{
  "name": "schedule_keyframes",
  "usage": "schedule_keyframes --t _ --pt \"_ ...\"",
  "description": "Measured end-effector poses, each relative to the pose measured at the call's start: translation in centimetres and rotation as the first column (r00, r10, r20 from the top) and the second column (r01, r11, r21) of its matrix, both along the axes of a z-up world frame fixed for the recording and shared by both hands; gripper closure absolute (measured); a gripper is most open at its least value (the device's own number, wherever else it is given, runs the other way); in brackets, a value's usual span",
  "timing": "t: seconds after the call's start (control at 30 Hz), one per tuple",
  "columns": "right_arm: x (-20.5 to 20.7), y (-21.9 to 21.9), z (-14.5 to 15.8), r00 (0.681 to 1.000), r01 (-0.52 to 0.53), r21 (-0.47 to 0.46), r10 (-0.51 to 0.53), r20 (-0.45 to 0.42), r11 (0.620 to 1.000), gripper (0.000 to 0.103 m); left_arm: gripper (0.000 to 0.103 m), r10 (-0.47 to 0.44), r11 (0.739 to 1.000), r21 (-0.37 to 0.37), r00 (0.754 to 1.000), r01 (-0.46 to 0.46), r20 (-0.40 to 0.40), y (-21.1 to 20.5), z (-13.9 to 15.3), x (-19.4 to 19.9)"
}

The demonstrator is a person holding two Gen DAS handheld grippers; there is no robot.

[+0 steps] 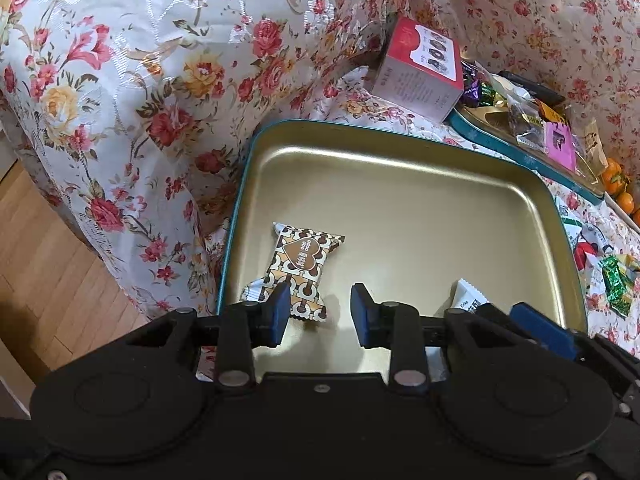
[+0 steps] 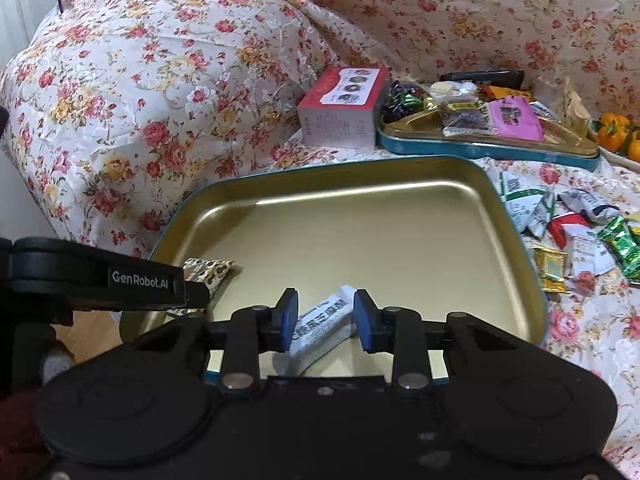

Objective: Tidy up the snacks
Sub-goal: 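Withdraw both tools from the tin back toward the scattered snacks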

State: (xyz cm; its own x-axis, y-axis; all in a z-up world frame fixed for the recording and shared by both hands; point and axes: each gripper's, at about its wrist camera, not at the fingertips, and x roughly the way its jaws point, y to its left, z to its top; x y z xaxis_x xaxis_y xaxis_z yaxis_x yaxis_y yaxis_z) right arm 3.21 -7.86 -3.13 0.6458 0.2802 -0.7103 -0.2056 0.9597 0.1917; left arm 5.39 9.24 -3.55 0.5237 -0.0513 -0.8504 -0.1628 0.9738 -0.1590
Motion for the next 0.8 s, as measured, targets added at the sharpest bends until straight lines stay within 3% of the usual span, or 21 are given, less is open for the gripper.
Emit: schedule_keyframes --t 0.5,0.8 --pt "-2.1 -6.2 0.8 0.988 0.133 -0.03 -0.131 0.076 0.991 0.065 0.062 -0.085 0.995 0.062 0.996 0.083 0.039 -2.6 0.1 -0.8" --pt "-3.3 -13.1 -0.4 0.945 0.32 -0.043 -0.316 0.081 0.946 0.064 0.062 -0.168 0.983 0.092 0.982 0.16 0.089 -5.0 0.4 -1.7"
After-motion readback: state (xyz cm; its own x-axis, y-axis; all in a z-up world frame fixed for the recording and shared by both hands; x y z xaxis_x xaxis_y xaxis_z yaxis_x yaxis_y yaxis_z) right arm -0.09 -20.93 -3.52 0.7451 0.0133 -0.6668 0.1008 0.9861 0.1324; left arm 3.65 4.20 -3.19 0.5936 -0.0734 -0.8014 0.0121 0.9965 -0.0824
